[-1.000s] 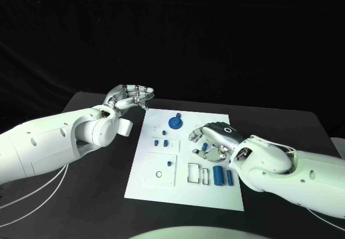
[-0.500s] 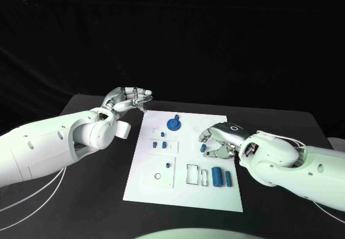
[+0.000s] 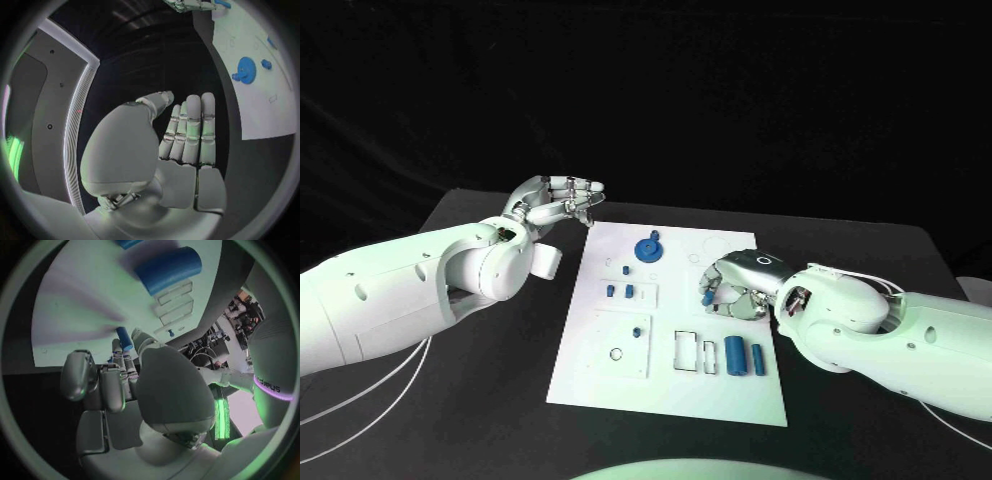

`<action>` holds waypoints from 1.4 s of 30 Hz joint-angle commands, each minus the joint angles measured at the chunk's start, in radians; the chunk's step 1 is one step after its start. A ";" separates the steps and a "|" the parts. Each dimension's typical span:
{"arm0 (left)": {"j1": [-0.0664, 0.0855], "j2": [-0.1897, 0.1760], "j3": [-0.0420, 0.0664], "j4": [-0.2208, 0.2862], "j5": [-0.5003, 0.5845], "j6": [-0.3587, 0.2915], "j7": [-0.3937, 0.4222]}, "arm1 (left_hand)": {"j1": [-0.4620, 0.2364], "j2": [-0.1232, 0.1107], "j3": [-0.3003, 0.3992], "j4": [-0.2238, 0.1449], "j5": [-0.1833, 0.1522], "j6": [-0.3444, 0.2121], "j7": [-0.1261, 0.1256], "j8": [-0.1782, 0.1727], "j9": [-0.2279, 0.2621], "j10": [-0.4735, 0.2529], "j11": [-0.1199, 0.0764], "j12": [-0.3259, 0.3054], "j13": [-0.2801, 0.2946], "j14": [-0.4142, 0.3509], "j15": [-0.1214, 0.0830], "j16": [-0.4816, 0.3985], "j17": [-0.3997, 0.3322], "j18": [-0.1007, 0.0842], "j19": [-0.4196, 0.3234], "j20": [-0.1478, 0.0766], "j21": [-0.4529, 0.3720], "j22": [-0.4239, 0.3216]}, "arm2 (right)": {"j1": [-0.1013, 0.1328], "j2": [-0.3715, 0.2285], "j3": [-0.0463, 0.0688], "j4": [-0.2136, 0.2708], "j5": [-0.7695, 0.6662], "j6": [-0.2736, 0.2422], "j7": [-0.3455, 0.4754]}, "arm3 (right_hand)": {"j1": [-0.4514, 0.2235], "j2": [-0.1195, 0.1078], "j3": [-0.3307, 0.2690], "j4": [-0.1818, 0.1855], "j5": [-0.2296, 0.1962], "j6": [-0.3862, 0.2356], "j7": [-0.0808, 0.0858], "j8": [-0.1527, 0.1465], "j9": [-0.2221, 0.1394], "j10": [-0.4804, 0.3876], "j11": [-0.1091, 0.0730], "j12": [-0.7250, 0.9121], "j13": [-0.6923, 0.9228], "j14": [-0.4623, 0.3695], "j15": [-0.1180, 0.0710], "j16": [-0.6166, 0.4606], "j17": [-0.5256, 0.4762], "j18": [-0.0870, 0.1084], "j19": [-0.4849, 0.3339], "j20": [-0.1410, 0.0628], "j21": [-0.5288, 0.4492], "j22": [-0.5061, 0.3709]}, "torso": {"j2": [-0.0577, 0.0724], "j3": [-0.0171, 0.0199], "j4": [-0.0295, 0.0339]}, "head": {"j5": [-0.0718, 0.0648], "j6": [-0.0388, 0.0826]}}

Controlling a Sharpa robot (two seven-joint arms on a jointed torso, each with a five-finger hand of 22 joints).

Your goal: Assemble the parts on the task board

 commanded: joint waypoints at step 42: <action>0.001 0.017 0.001 -0.013 0.005 0.021 0.007 | -0.001 0.003 0.010 0.000 0.005 -0.002 0.006 0.006 -0.002 -0.010 0.000 0.009 -0.001 -0.008 -0.002 -0.003 -0.002 0.006 -0.010 0.000 0.001 0.001 | -0.025 0.091 -0.005 0.125 0.036 -0.255 0.058 | -0.013 -0.030 0.302 -0.100 -0.032 0.070 -0.022 0.070 0.051 0.179 -0.039 0.003 0.027 0.050 -0.039 0.026 0.029 -0.027 0.048 -0.029 0.129 0.125 | -0.002 -0.0006 -0.0001 | 0.029 -0.014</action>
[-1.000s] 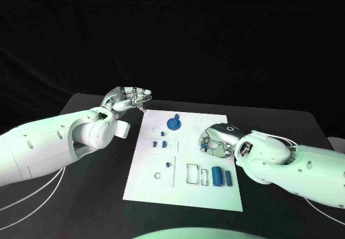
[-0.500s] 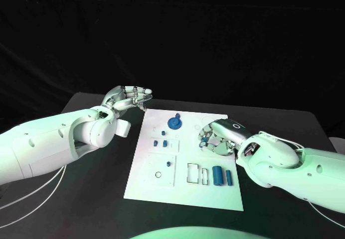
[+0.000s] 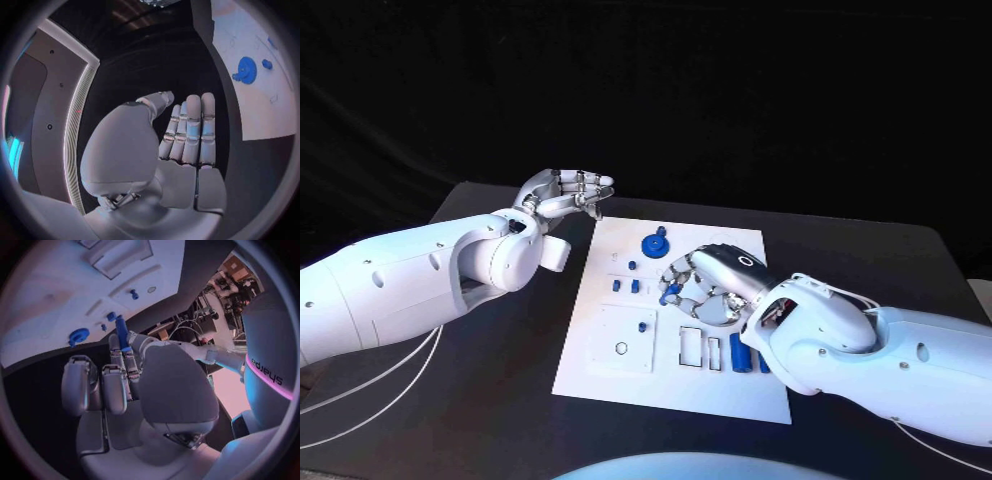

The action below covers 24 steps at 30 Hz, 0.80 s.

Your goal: Assemble the parts on the task board

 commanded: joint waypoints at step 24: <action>0.001 0.022 0.000 -0.001 0.005 0.017 0.006 | -0.001 0.002 0.005 -0.002 0.005 -0.002 0.006 0.007 -0.001 -0.008 -0.003 0.006 -0.001 -0.009 -0.002 -0.003 -0.002 0.006 -0.008 -0.003 0.001 0.001 | -0.082 0.195 -0.027 -0.124 -0.068 0.079 0.055 | -0.025 -0.010 0.019 -0.027 0.003 -0.004 0.008 0.009 0.006 0.048 -0.047 -0.009 0.006 0.051 -0.003 0.000 -0.007 -0.008 0.008 -0.005 -0.014 0.119 | 0.003 0.0018 -0.0002 | 0.028 -0.010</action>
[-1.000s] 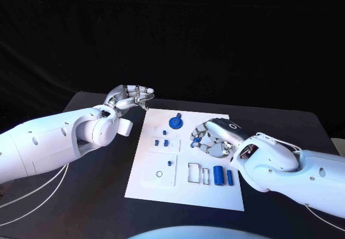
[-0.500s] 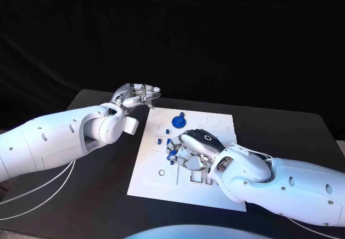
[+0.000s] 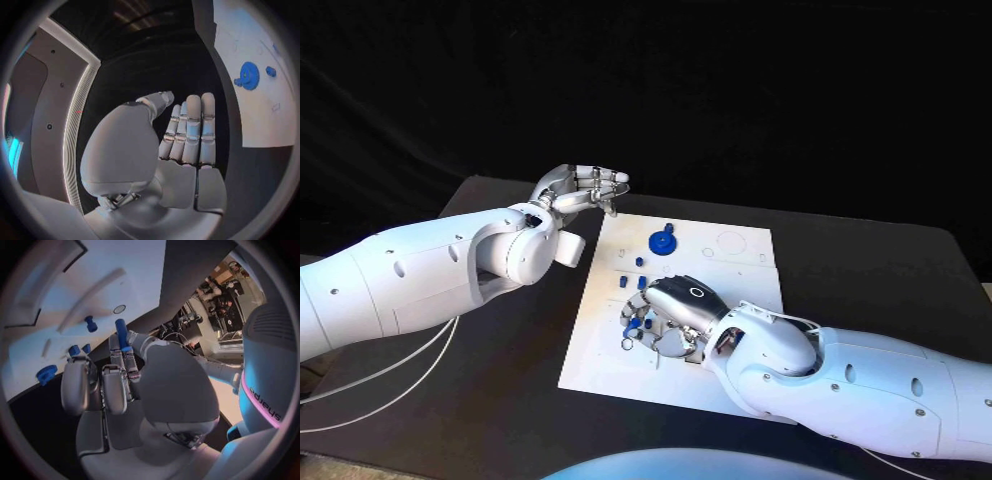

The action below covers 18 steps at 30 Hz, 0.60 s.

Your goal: Assemble the parts on the task board

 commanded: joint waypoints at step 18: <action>0.001 0.006 0.000 -0.001 0.005 0.019 0.005 | -0.001 0.002 0.005 -0.002 0.005 -0.002 0.006 0.002 -0.001 -0.004 0.000 0.006 -0.001 -0.005 0.001 -0.003 -0.001 0.006 -0.008 -0.003 0.001 0.002 | -0.016 0.021 -0.003 -0.026 -0.044 0.092 -0.006 | -0.017 0.000 0.001 -0.011 0.001 -0.002 0.004 0.006 0.002 0.047 -0.048 -0.002 0.001 0.050 -0.003 0.000 -0.003 -0.008 0.008 -0.005 -0.002 0.120 | 0.000 -0.0008 0.0001 | 0.006 -0.011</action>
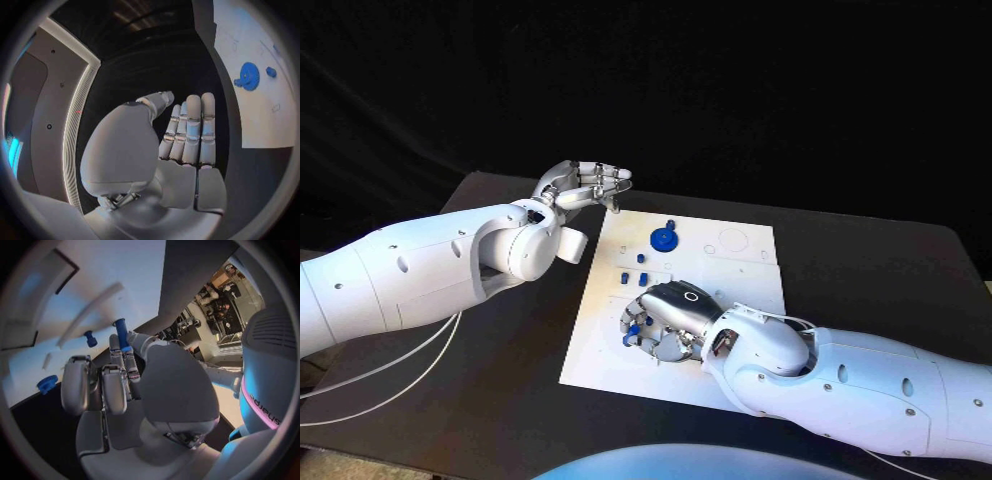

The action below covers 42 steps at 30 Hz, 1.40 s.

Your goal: Assemble the parts on the task board

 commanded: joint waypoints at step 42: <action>0.001 -0.004 0.000 0.003 0.005 0.017 -0.001 | -0.003 0.002 0.006 -0.004 0.004 -0.003 0.006 0.005 -0.001 -0.007 0.001 0.010 -0.001 -0.007 0.002 -0.003 -0.003 0.006 -0.009 -0.002 0.002 0.002 | -0.012 0.005 -0.006 0.009 -0.103 -0.043 -0.045 | -0.126 -0.083 -0.061 0.001 0.055 -0.139 0.035 -0.075 -0.028 -0.124 -0.007 -0.068 -0.019 0.038 0.032 -0.013 -0.036 0.010 -0.027 0.026 -0.103 0.078 | -0.001 -0.0001 0.0002 | -0.001 0.002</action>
